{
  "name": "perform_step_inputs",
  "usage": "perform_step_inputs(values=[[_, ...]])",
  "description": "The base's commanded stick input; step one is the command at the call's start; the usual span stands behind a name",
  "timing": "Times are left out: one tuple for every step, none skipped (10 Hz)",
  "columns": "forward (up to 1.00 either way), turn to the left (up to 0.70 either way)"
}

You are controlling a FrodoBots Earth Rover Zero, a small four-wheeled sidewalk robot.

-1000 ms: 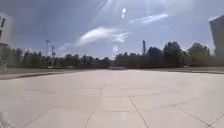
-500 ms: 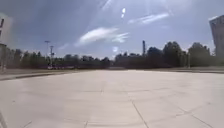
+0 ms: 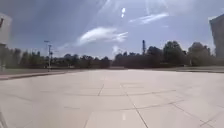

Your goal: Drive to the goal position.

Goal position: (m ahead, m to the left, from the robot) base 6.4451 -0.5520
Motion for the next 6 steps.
perform_step_inputs(values=[[0.70, 0.00], [0.70, 0.00], [0.70, 0.00], [0.70, 0.00], [0.70, 0.00], [0.70, 0.00]])
